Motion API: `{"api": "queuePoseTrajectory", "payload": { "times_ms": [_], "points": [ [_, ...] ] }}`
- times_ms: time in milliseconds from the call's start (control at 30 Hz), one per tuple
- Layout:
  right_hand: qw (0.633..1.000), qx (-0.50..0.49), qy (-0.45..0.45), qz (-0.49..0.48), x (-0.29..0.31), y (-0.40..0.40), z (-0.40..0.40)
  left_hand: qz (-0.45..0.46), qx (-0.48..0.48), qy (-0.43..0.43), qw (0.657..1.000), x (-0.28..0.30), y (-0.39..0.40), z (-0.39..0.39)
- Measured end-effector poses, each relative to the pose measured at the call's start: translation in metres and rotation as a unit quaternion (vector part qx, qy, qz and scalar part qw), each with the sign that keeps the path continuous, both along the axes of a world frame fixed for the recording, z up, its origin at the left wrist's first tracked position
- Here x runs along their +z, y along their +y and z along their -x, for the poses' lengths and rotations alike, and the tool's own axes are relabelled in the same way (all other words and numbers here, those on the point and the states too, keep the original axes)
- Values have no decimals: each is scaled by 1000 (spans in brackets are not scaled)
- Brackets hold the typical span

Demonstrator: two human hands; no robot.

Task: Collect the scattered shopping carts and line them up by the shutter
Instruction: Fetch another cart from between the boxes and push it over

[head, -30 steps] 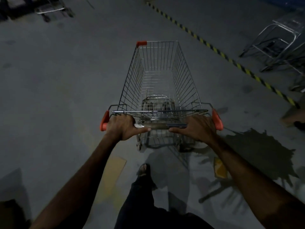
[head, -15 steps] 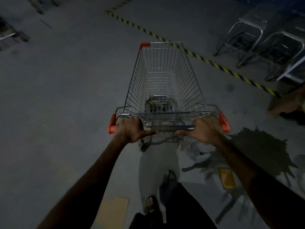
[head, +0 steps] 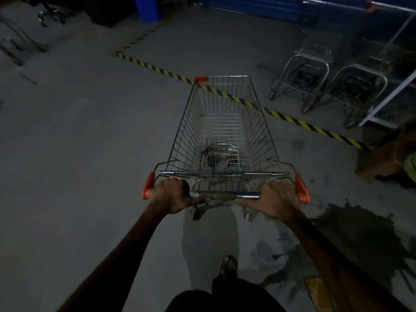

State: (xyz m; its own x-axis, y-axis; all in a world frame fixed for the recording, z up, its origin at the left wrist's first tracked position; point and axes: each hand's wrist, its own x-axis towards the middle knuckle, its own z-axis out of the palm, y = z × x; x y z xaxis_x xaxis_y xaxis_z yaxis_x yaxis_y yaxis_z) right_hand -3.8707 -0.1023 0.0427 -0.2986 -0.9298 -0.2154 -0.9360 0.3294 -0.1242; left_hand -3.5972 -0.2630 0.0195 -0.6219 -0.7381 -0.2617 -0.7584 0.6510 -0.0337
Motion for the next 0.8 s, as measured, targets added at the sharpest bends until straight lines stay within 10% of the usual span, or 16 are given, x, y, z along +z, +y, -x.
{"api": "queuePoseTrajectory", "payload": {
  "times_ms": [800],
  "points": [
    [995, -78, 47, 48, -24, -392, 270, 49, -97, 33, 994, -1, -431, 290]
  ]
}}
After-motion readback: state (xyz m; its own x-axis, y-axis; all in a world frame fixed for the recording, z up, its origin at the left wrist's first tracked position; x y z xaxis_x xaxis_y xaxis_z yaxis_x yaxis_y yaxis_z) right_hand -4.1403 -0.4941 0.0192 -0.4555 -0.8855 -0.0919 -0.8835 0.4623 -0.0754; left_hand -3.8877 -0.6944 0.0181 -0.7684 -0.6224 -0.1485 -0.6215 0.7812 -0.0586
